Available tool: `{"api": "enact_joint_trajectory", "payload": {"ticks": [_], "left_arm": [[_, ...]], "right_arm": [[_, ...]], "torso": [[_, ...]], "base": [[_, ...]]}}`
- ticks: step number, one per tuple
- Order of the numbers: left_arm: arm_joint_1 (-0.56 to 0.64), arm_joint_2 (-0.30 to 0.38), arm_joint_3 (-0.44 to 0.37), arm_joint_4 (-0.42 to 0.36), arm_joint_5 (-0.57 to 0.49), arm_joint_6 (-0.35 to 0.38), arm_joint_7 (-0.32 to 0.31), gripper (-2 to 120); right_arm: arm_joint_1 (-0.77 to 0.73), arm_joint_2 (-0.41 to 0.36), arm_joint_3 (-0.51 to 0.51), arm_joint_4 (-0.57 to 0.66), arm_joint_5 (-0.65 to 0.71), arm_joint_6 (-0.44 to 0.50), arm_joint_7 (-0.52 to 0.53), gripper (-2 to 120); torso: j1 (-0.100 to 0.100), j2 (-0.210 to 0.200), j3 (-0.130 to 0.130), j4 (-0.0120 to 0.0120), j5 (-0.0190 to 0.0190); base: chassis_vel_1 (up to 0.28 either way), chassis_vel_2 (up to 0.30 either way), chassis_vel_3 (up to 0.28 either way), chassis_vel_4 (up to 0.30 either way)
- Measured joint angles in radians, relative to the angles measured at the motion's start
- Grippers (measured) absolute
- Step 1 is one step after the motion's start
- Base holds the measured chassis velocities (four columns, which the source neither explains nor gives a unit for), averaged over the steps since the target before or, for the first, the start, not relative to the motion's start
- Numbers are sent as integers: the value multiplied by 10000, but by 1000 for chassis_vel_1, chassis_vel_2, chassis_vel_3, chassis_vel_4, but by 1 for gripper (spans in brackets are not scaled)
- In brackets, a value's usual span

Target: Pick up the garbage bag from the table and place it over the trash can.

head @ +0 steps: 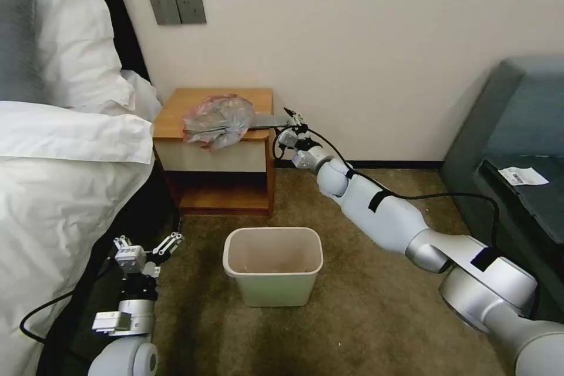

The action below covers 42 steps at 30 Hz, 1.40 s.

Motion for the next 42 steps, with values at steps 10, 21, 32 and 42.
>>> {"api": "enact_joint_trajectory", "payload": {"ticks": [10, 21, 32, 42], "left_arm": [[35, -35, 0, -29, 37, 2, -6, 97], [43, -83, 5, -6, 70, -23, -6, 97], [83, 6, -83, 291, 44, -158, -92, 97], [-334, 295, -769, 212, -1034, 318, -330, 97]], "right_arm": [[5, -6, 1, -23, -126, 61, 3, 14], [-82, -115, 46, 71, -149, 112, 24, 0], [-1657, -966, 661, 2349, 475, -130, 225, 0], [-4347, -1856, 1331, 5727, 874, -927, 697, 0]], "torso": [[0, 0, 0, 1, 0], [0, 0, 0, 1, 1], [0, 0, -1, -1, -1], [-1, 0, -1, -3, 2]], "base": [[0, 0, 0, 0], [0, 0, 0, 0], [0, 0, 0, 0], [0, 0, 0, 0]]}}
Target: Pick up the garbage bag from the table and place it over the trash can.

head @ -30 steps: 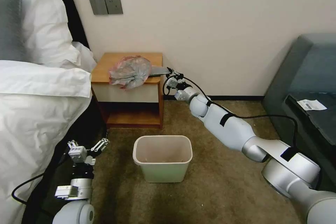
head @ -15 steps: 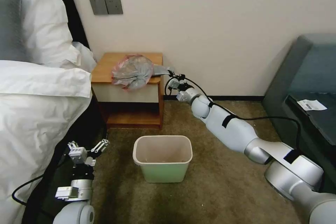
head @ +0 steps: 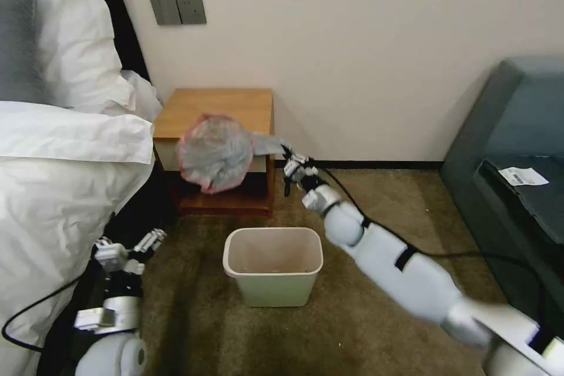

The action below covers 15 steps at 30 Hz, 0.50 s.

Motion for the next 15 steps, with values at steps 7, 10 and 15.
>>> {"api": "enact_joint_trajectory", "payload": {"ticks": [7, 10, 15], "left_arm": [[373, -242, 291, 512, 472, -388, -22, 97], [454, -348, 424, 561, 666, -447, -24, 97], [481, -384, 472, 626, 799, -520, -25, 97]], "right_arm": [[-1614, -489, -130, 1958, -1, -931, 548, 0], [-2079, -664, -310, 2463, -93, -1213, 663, 0], [-2735, -851, -505, 3054, -353, -1484, 793, 0]], "torso": [[0, 0, 0, 4, -3], [0, 0, 0, 3, -2], [0, 0, 0, 3, -1]], "base": [[0, 0, 0, 0], [0, 0, 0, 0], [0, 0, 0, 0]]}}
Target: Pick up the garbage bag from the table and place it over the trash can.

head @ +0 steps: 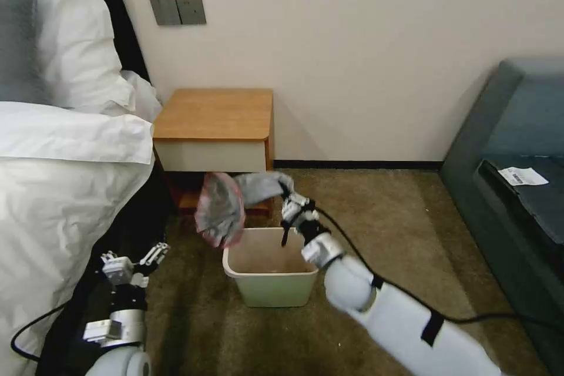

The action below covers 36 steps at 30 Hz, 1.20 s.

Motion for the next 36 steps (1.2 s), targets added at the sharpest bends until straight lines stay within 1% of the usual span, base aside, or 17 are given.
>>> {"api": "enact_joint_trajectory", "payload": {"ticks": [8, 11, 13, 14, 17, 22, 25, 26, 27, 29, 30, 31, 32, 33, 34, 35, 36], "left_arm": [[4, 52, -19, -53, 24, -8, -20, 97], [46, 53, 0, -113, 125, -8, -62, 97], [142, 108, 40, -267, 384, -8, -151, 97], [142, 108, 40, -267, 384, -8, -151, 97], [343, 375, 133, -532, 696, 8, -235, 97], [360, 469, 144, -630, 840, 66, -259, 97], [338, 458, 154, -688, 860, 163, -321, 97], [338, 458, 154, -688, 860, 163, -321, 97], [336, 454, 161, -693, 869, 174, -334, 97], [336, 453, 174, -706, 882, 209, -350, 97], [336, 453, 174, -706, 882, 209, -350, 97], [336, 455, 181, -718, 882, 234, -358, 97], [336, 466, 192, -742, 884, 292, -374, 97], [343, 490, 204, -778, 885, 372, -394, 97], [367, 521, 223, -835, 886, 458, -404, 97], [367, 521, 223, -835, 886, 458, -404, 97], [430, 578, 248, -947, 878, 638, -400, 97]], "right_arm": [[-1075, -297, 25, 513, -787, 79, 99, 0], [-1431, -379, 144, 713, -770, 14, 179, 0], [-1741, -532, 156, 995, -317, -324, 342, 0], [-1741, -532, 156, 995, -317, -324, 342, 0], [-2183, -715, 238, 1265, 116, -570, 444, 0], [-2376, -694, 300, 1464, 554, -690, 448, 0], [-2401, -736, 250, 1737, 1244, -955, 440, 0], [-2401, -736, 250, 1737, 1244, -955, 440, 0], [-2399, -778, 221, 1810, 1455, -1027, 428, 3], [-2393, -874, 161, 2038, 2096, -1321, 425, 13], [-2393, -874, 161, 2038, 2096, -1321, 425, 13], [-2383, -919, 143, 2133, 2417, -1466, 434, 18], [-2356, -987, 127, 2243, 2862, -1684, 440, 21], [-2312, -1039, 121, 2319, 3203, -1854, 457, 27], [-2263, -1070, 120, 2368, 3431, -1972, 483, 30], [-2263, -1070, 120, 2368, 3431, -1972, 483, 30], [-2200, -1112, 120, 2424, 3708, -2119, 508, 36]], "torso": [[0, 0, 0, 0, 0], [1, 0, 0, 0, 0], [0, 0, 1, 0, -1], [0, 0, 1, 0, -1], [0, 0, 1, 0, -1], [0, 0, 0, 0, 0], [1, 0, 1, 0, 0], [1, 0, 1, 0, 0], [0, 0, 1, 0, -1], [0, -1, 1, 0, 0], [0, -1, 1, 0, 0], [1, -1, 1, 0, -1], [0, -1, 1, 0, -1], [0, -1, 1, 0, -1], [1, -1, 1, 0, -2], [1, -1, 1, 0, -2], [1, -1, 1, 0, -2]], "base": [[0, 0, 0, 0], [0, 0, 0, 0], [0, 0, 0, 0], [0, 0, 0, 0], [0, 0, 0, 0], [0, 0, 0, 0], [0, 0, 0, 0], [0, 0, 0, 0], [0, 0, 0, 0], [0, 0, 0, 0], [0, 0, 0, 0], [0, 0, 0, 0], [0, 0, 0, 0], [0, 0, 0, 0], [0, 0, 0, 0], [0, 0, 0, 0], [0, 0, 0, 0]]}}
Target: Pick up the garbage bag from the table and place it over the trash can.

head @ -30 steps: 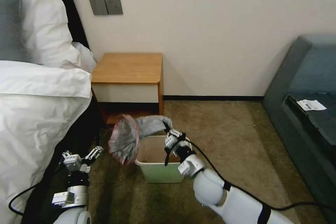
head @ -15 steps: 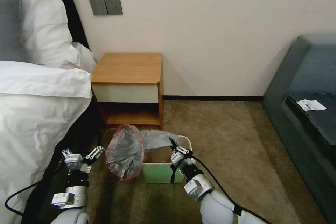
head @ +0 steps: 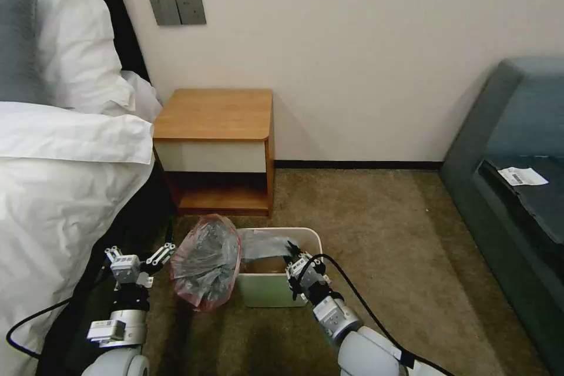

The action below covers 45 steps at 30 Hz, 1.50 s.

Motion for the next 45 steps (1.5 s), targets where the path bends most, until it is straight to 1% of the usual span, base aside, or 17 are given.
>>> {"api": "enact_joint_trajectory", "payload": {"ticks": [3, 4, 7, 8, 11, 12, 14, 16, 17, 19, 20, 22, 27, 34, 38, 42, 45], "left_arm": [[345, 308, 28, -645, -423, 1224, 102, 97], [345, 308, 28, -645, -423, 1224, 102, 97], [542, 722, -96, -1331, -1164, 2641, 121, 97], [542, 722, -96, -1331, -1164, 2641, 121, 97], [565, 1082, -238, -1818, -2069, 3952, 342, 97], [565, 1082, -238, -1818, -2069, 3952, 342, 97], [542, 1321, -262, -2022, -2751, 4903, 490, 97], [538, 1453, -247, -2062, -3064, 5389, 633, 96], [538, 1453, -247, -2062, -3064, 5389, 633, 96], [558, 1582, -229, -2062, -3194, 5664, 817, 96], [558, 1582, -229, -2062, -3194, 5664, 817, 96], [571, 1667, -238, -2099, -3371, 5844, 956, 95], [651, 1778, -187, -2588, -4069, 6480, 1146, 95], [825, 2020, 52, -2953, -4205, 6647, 1301, 95], [802, 1964, 29, -3063, -4250, 6622, 1259, 95], [691, 1882, -228, -3577, -4730, 6610, 1167, 95], [526, 1768, -296, -4783, -6152, 6776, 1095, 95]], "right_arm": [[167, -142, 61, 287, 958, -501, 98, 51], [167, -142, 61, 287, 958, -501, 98, 51], [236, -361, 333, 645, 1538, -1123, -8, 64], [236, -361, 333, 645, 1538, -1123, -8, 64], [269, -641, 697, 878, 1890, -1802, -233, 78], [269, -641, 697, 878, 1890, -1802, -233, 78], [337, -849, 1068, 1053, 2287, -2345, -429, 89], [380, -996, 1413, 1246, 2849, -2926, -673, 96], [380, -996, 1413, 1246, 2849, -2926, -673, 96], [349, -1169, 1934, 1593, 3835, -3596, -1005, 100], [349, -1169, 1934, 1593, 3835, -3596, -1005, 100], [299, -1188, 2230, 1794, 4685, -3925, -976, 100], [270, -912, 2325, 1856, 5600, -4045, -567, 100], [302, -581, 2723, 2078, 6569, -3867, -550, 100], [243, -274, 2686, 2018, 6454, -3497, -604, 100], [138, -134, 2570, 1850, 5986, -3108, -850, 100], [201, 156, 2464, 1525, 5486, -2792, -880, 100]], "torso": [[-1, 0, 0, 1, 1], [-1, 0, 0, 1, 1], [-1, 0, 0, 1, 2], [-1, 0, 0, 1, 2], [0, 0, 0, 0, 2], [0, 0, 0, 0, 2], [0, 0, 0, 0, 2], [0, 0, 0, 0, 0], [0, 0, 0, 0, 0], [0, 0, 0, 0, -2], [0, 0, 0, 0, -2], [0, 0, 0, 0, 0], [0, 0, 0, 1, 2], [0, 0, 0, 0, 1], [0, 0, 1, 2, -1], [0, 0, 1, 0, -2], [0, 0, 1, 0, 2]], "base": [[0, 0, 0, 0], [0, 0, 0, 0], [0, 0, 0, 0], [0, 0, 0, 0], [0, 0, 0, 0], [0, 0, 0, 0], [0, 0, 0, 0], [0, 0, 0, 0], [0, 0, 0, 0], [0, 0, 0, 0], [0, 0, 0, 0], [0, 0, 0, 0], [0, 0, 0, 0], [0, 0, 0, 0], [0, 0, 0, 0], [0, 0, 0, 0], [0, 0, 0, 0]]}}
